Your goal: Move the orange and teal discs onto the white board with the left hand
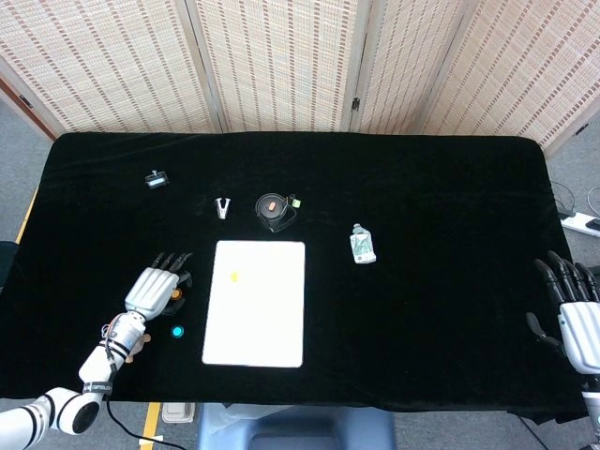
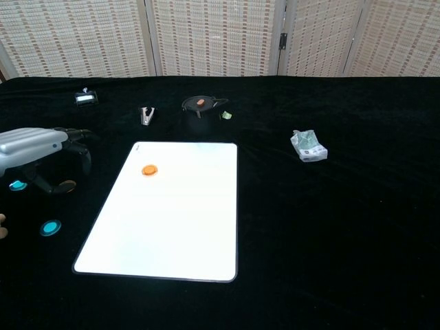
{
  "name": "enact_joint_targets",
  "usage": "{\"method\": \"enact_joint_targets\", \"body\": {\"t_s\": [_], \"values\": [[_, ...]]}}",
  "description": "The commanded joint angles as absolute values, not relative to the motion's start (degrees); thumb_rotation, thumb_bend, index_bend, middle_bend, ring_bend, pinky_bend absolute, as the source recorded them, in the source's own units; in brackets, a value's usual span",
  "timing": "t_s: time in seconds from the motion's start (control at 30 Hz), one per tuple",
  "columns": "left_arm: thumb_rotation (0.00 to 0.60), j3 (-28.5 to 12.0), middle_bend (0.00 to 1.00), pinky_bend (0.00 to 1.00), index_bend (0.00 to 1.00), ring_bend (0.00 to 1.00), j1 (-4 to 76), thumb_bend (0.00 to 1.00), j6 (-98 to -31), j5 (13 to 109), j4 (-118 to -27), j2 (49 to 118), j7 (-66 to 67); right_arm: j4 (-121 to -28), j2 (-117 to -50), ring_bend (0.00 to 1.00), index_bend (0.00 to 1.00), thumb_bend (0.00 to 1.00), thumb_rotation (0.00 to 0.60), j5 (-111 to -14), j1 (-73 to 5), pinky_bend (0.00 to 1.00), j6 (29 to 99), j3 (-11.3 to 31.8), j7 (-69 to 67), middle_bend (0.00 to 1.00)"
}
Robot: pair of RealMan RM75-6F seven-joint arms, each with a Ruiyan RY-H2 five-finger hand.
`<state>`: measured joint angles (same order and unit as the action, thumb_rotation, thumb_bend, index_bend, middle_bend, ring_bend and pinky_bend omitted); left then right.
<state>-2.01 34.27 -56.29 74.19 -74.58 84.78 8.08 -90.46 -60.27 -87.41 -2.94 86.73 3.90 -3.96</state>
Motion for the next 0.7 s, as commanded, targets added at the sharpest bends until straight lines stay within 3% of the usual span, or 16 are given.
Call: {"method": "enact_joint_targets", "body": {"t_s": [0.03,0.7], "values": [[0.6,-1.9,0.08,0.0,0.44,0.0,33.9,0.45,-56.3,74.3,-73.7,85.3,7.7,-90.6,-60.2,0.0,0.0,0.43,0.6,-87.4,-2.8,0.0,86.9,3.9,-3.9,0.0],[0.6,-2.3,0.08,0.0,0.42,0.0,32.6,0.44,-55.2,73.7,-71.2,86.3,7.6,-91.2,-60.0,0.0,0.0,0.43,0.6,-87.5,-2.3,0.0,87.5,3.6,-3.4,0.0]]}}
